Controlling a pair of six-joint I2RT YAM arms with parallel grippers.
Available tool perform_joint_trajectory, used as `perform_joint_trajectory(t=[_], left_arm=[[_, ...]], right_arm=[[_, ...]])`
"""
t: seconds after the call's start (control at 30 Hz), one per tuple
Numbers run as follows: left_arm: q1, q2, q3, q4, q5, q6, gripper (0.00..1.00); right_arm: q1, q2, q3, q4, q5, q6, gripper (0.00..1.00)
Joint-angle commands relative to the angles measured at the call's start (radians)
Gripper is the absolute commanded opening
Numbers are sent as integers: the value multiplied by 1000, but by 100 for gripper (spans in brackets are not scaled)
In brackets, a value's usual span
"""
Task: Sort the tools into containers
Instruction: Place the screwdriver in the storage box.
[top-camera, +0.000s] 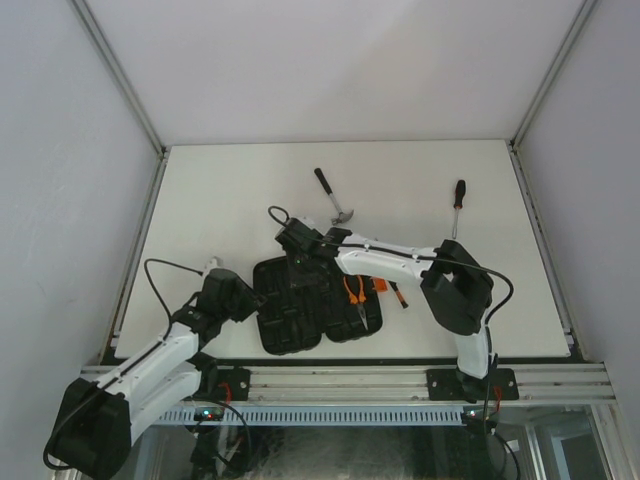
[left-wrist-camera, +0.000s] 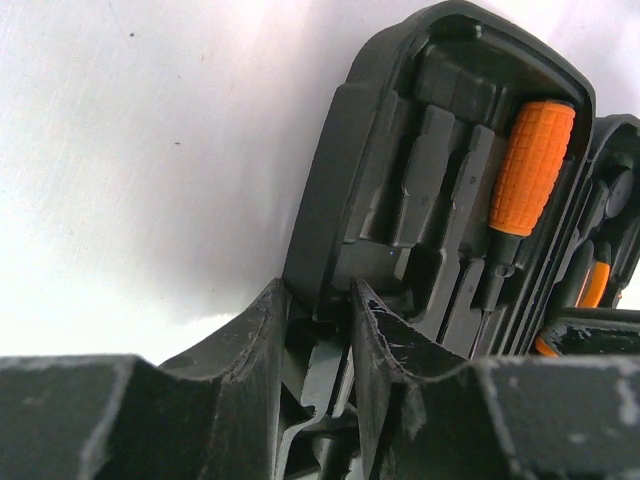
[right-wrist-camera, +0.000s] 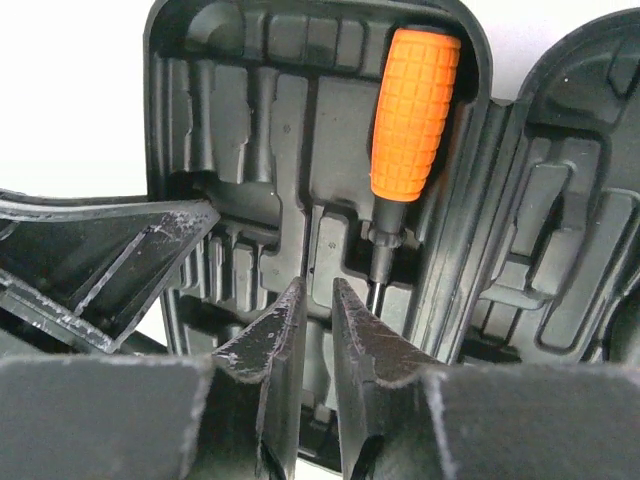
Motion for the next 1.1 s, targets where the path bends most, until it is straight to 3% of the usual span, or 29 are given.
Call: perform_joint_trajectory(t=[0.0, 1.07], left_arm=[[-11, 40, -35, -49, 41, 38, 35], [-10, 64, -26, -42, 43, 61, 39]], right_arm=[[11, 34, 96, -102, 57, -24, 15], [-6, 128, 132, -156, 75, -25, 12]])
